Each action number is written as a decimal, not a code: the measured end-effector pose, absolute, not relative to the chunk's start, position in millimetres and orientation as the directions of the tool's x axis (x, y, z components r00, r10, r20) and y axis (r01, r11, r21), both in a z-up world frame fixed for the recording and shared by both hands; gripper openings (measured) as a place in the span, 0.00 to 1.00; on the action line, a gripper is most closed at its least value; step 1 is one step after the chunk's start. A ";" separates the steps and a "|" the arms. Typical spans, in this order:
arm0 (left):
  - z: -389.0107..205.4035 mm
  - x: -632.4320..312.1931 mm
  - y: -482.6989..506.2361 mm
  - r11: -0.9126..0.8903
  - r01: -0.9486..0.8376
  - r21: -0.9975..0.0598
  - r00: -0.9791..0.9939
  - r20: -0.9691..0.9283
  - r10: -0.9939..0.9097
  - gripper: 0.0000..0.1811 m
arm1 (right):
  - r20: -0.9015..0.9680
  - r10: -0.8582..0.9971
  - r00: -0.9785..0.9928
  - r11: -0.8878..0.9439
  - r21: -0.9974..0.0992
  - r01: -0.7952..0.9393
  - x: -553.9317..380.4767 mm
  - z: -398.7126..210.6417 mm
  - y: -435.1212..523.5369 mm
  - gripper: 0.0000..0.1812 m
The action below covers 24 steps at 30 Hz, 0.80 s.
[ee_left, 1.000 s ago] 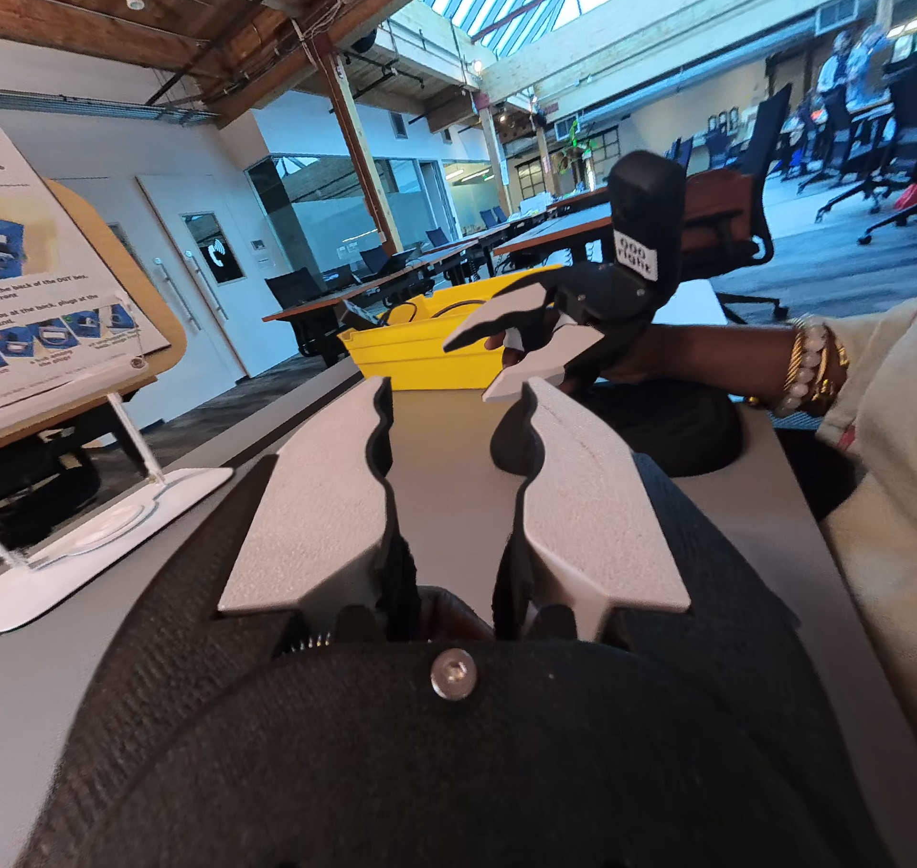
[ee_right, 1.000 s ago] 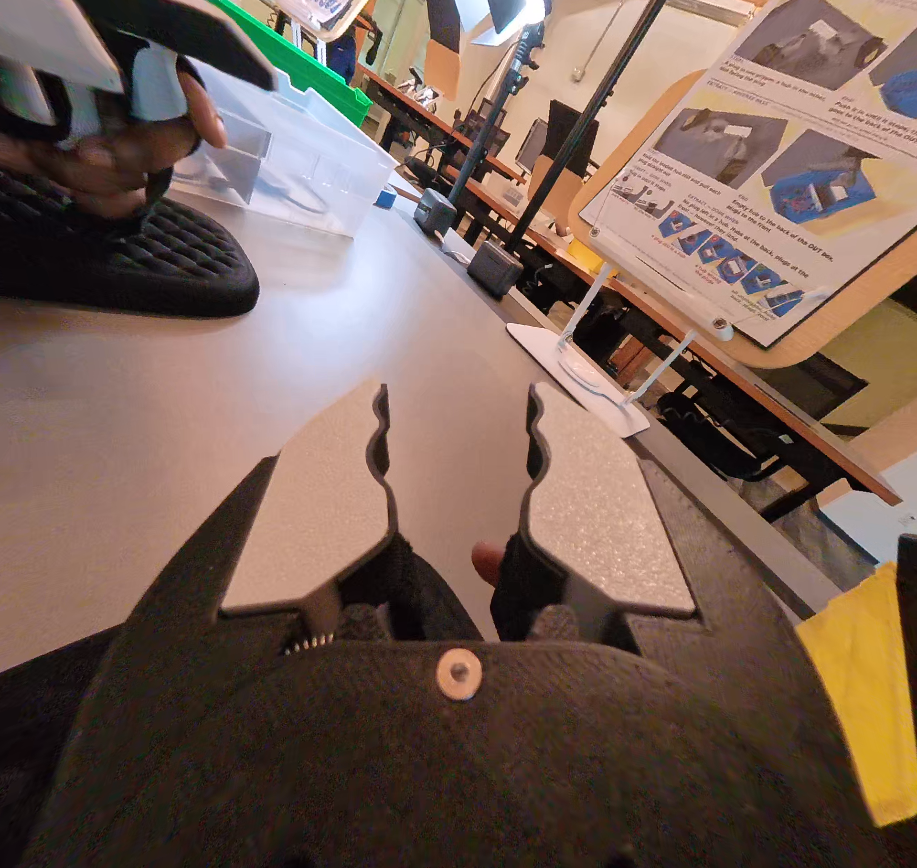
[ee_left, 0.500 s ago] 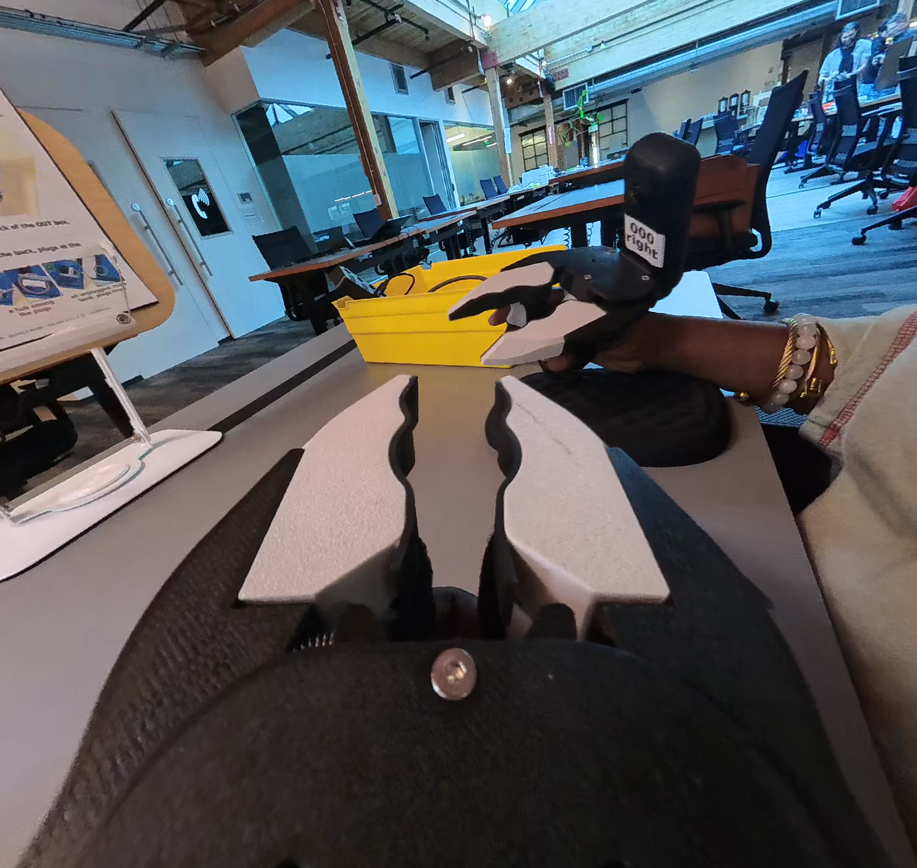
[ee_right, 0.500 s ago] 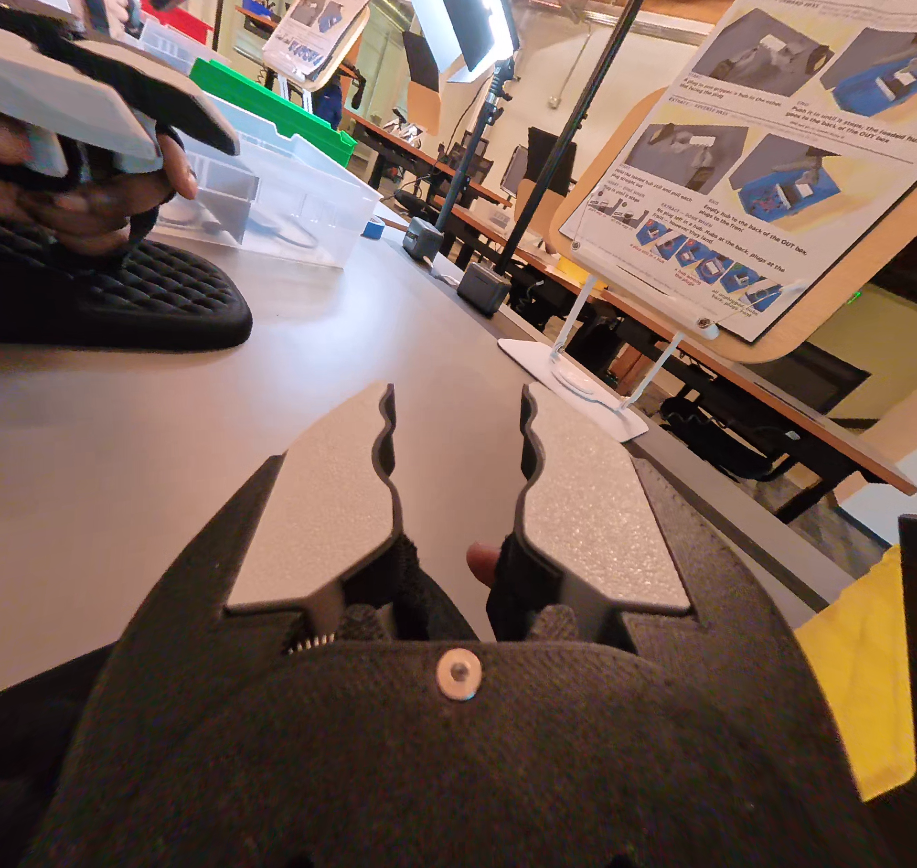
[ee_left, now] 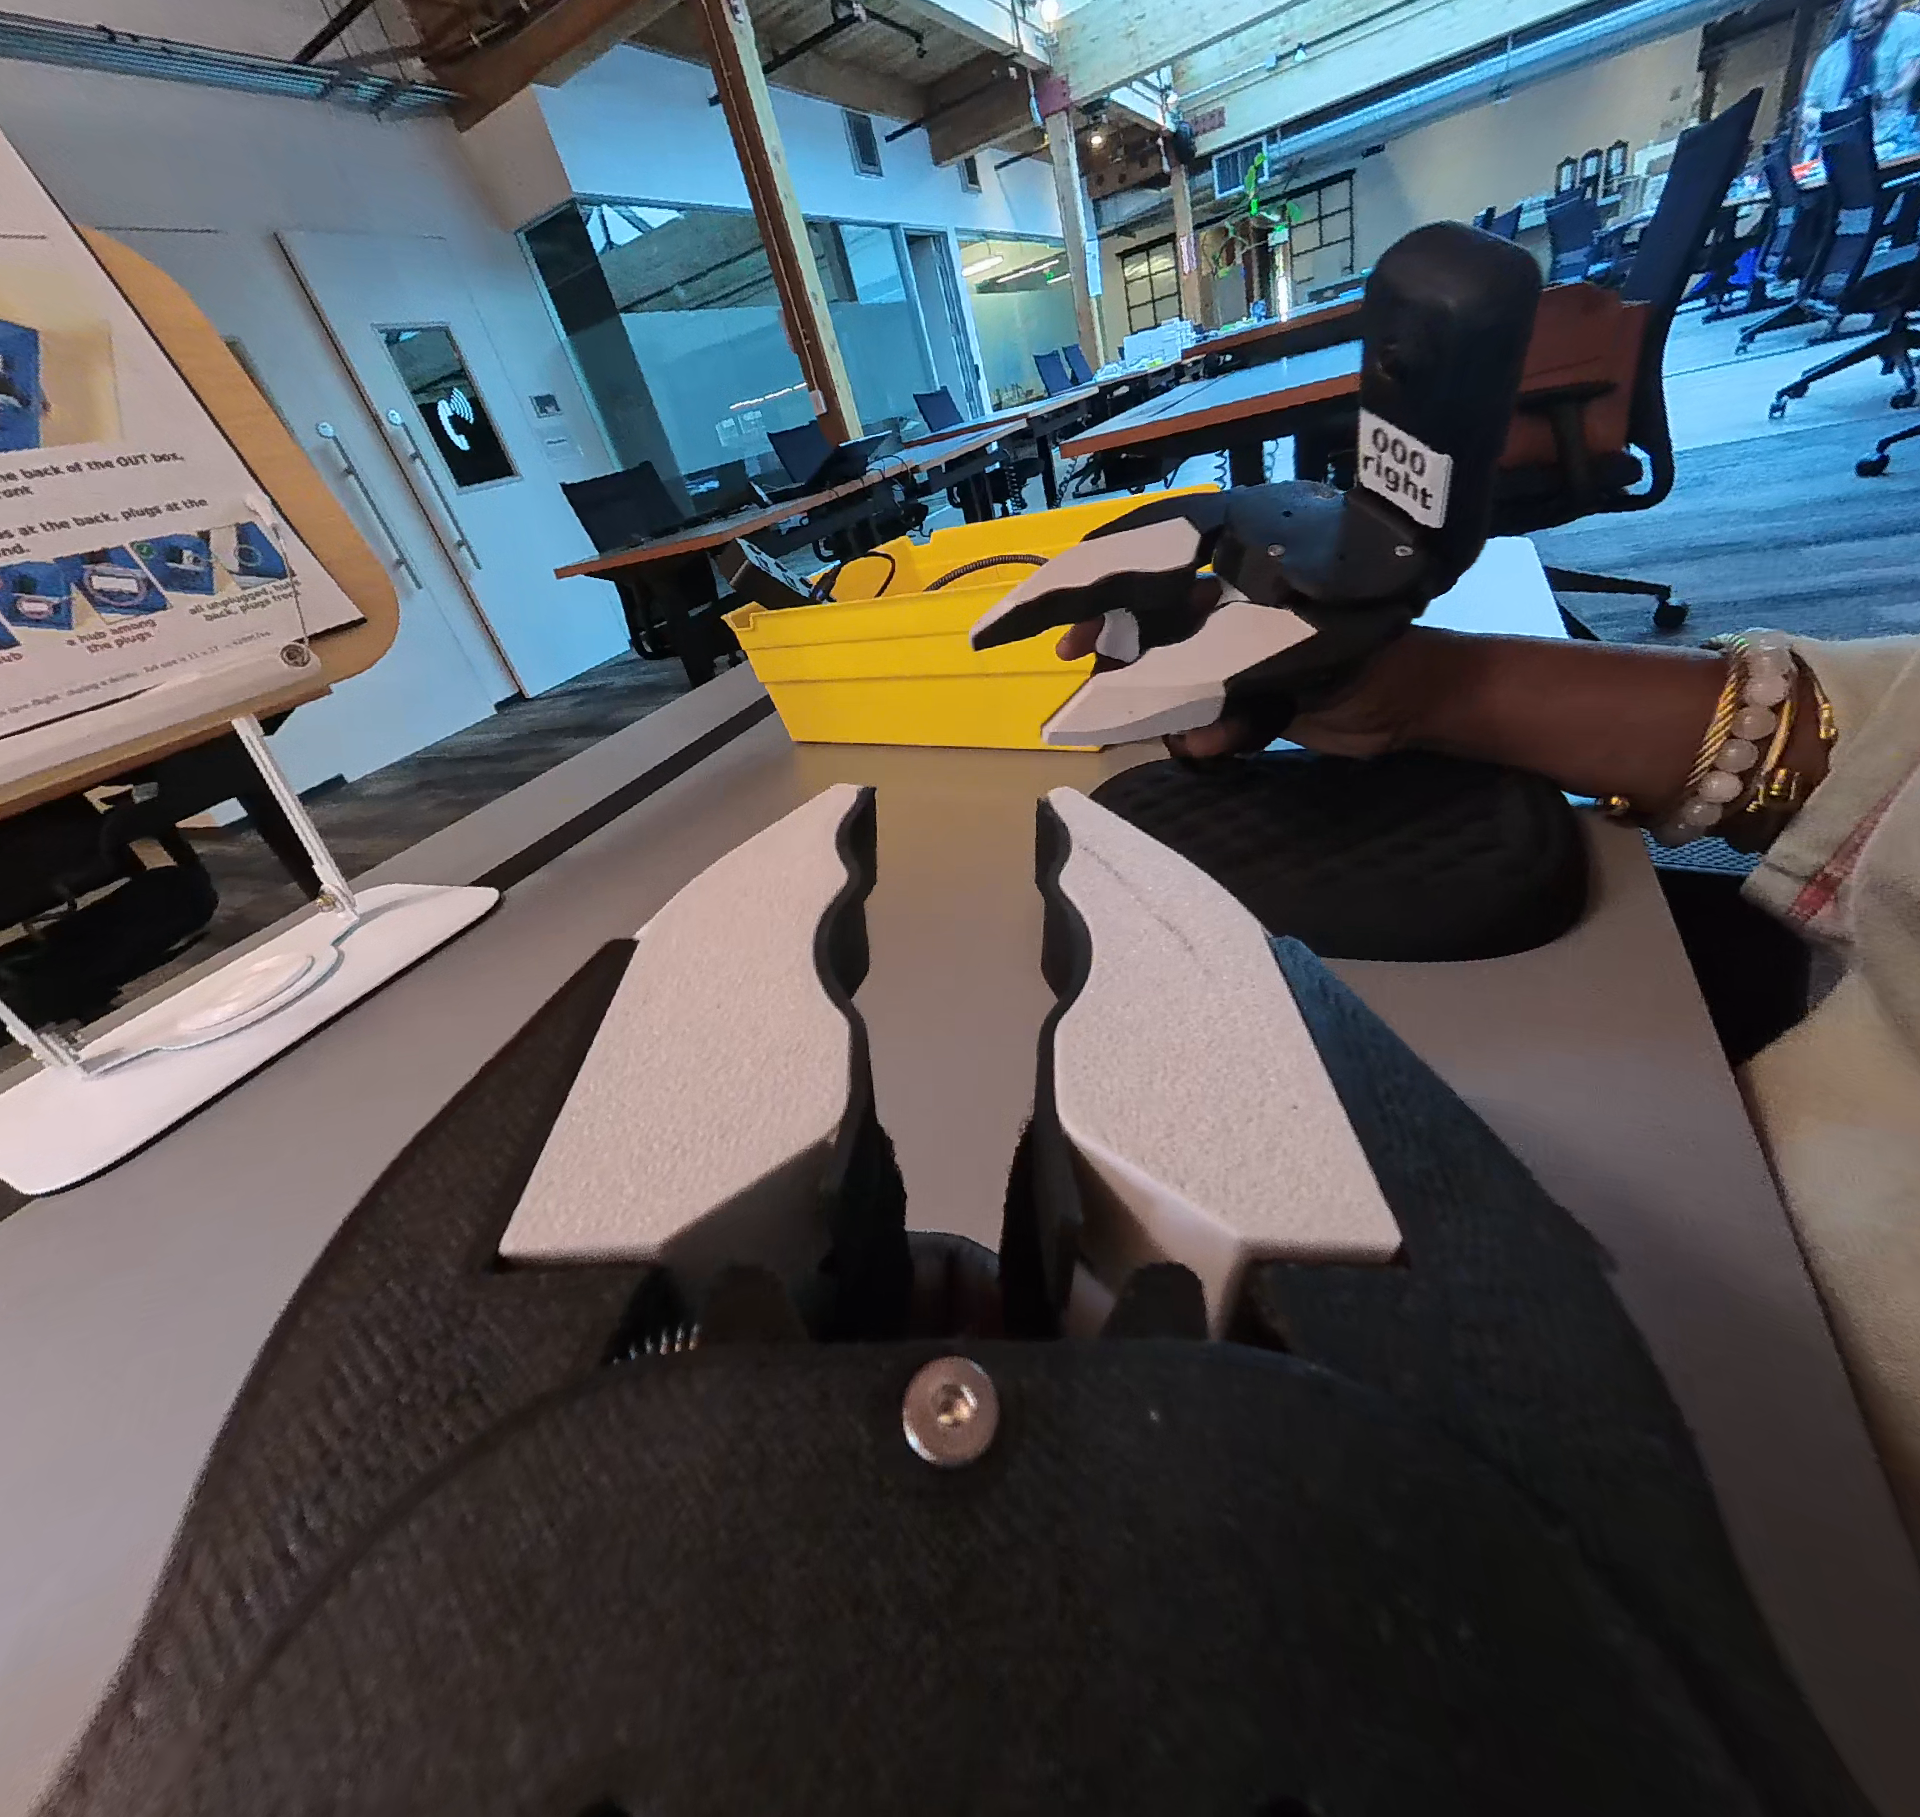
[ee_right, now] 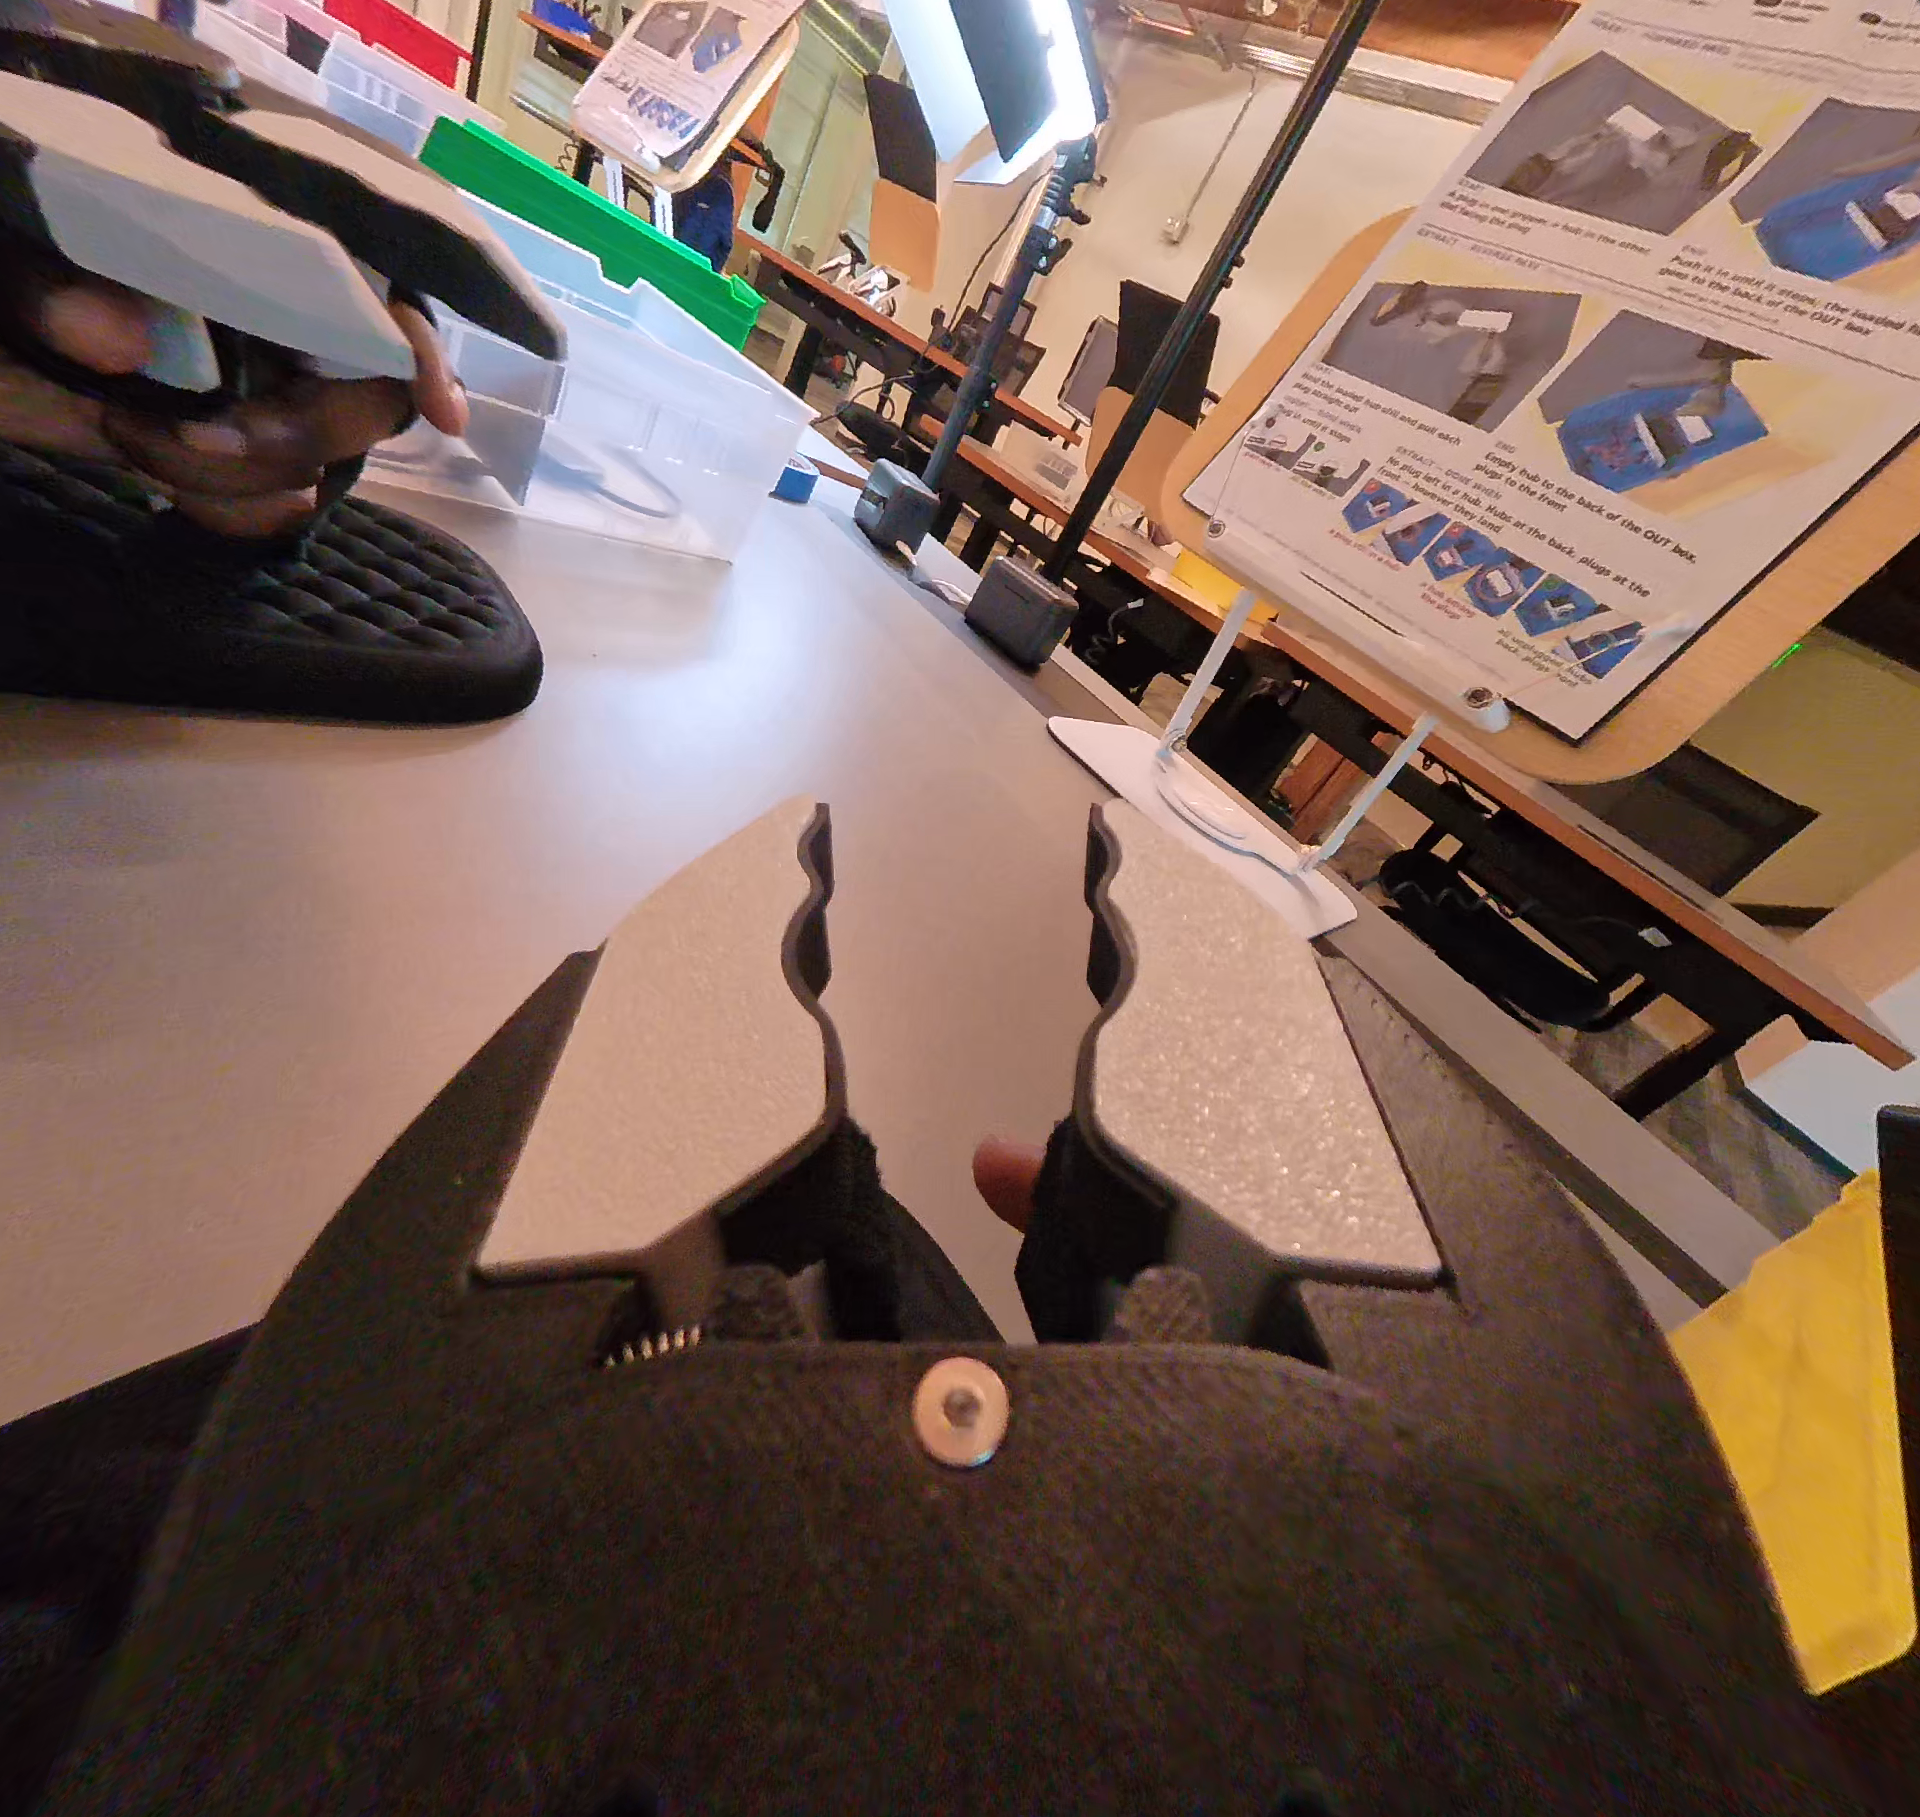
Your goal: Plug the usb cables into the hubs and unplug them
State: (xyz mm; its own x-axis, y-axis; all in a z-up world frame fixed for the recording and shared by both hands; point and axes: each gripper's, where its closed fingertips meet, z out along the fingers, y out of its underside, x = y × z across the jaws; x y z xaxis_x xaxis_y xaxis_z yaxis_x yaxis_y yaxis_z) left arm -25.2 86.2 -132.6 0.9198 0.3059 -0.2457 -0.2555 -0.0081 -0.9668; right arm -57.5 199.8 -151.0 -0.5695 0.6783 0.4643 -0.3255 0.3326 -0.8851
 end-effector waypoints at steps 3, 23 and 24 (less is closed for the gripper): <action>-131.8 -27.9 85.0 0.004 -0.243 -0.970 0.922 -0.229 0.313 0.16 | 0.463 0.678 -0.571 0.322 -0.886 -0.334 -56.1 -149.7 200.1 0.26; -128.8 -32.8 81.6 0.037 -0.226 -0.973 0.921 -0.201 0.333 0.16 | 0.489 0.664 -0.566 0.357 -0.872 -0.334 -56.0 -153.6 197.3 0.25; -128.7 -32.8 81.7 0.036 -0.227 -0.973 0.921 -0.203 0.333 0.16 | 0.490 0.663 -0.566 0.359 -0.872 -0.333 -56.1 -153.8 197.1 0.25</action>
State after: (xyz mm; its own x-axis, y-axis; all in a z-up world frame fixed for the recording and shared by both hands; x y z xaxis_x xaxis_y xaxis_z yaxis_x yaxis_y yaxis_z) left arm -32.8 81.7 -128.7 0.9208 0.3332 -0.2026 -0.2272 0.0361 -0.9732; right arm -56.1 197.1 -153.8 -0.5661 0.6630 0.4899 -0.3333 0.3594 -0.8716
